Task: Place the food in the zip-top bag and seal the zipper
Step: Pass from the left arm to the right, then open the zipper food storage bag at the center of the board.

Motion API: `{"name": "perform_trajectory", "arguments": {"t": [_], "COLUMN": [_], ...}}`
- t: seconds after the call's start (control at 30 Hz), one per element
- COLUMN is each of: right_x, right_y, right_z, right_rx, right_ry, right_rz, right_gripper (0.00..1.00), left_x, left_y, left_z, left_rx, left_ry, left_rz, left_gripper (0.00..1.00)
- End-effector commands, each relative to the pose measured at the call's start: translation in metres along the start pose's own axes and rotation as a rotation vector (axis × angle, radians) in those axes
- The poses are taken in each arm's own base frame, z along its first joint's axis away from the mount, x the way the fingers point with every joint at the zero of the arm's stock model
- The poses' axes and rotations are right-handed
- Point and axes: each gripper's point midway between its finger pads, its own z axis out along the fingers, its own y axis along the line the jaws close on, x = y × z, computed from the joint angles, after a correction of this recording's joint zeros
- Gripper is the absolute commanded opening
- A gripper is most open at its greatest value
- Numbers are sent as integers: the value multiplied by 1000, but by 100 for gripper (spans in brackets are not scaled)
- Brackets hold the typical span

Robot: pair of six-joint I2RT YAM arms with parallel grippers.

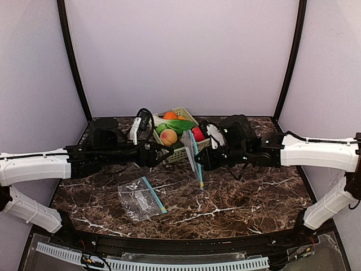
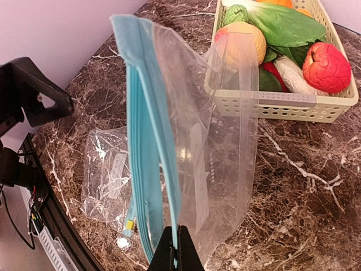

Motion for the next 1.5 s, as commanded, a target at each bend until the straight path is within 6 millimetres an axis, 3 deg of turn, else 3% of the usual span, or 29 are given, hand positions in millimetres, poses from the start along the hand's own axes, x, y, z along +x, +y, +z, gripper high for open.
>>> {"name": "perform_trajectory", "arguments": {"t": [0.0, 0.27, 0.5, 0.6, 0.77, 0.9, 1.03, 1.47], "right_x": [1, 11, 18, 21, 23, 23, 25, 31], "right_y": [7, 22, 27, 29, 30, 27, 23, 24], "right_z": [16, 44, 59, 63, 67, 67, 69, 78], "right_rx": [42, 33, 65, 84, 100, 123, 153, 212], "right_ry": [6, 47, 68, 77, 85, 84, 87, 103], "right_rz": [23, 2, -19, -29, -46, -55, -60, -124], "right_gripper": [0, 0, 0, 0, 0, 0, 0, 0], "left_x": [2, 39, 62, 70, 75, 80, 86, 91], "left_y": [5, 23, 61, 68, 79, 85, 91, 88], "left_z": [17, 49, 46, 42, 40, 38, 35, 50], "left_rx": [-3, -13, -201, -236, -311, -346, -384, -329], "left_ry": [-105, -30, -2, 7, 16, 29, 37, 30], "left_rz": [-211, -291, -293, -311, -303, -308, -302, -343], "left_gripper": [85, 81, 69, 63, 58, 47, 43, 37]}}
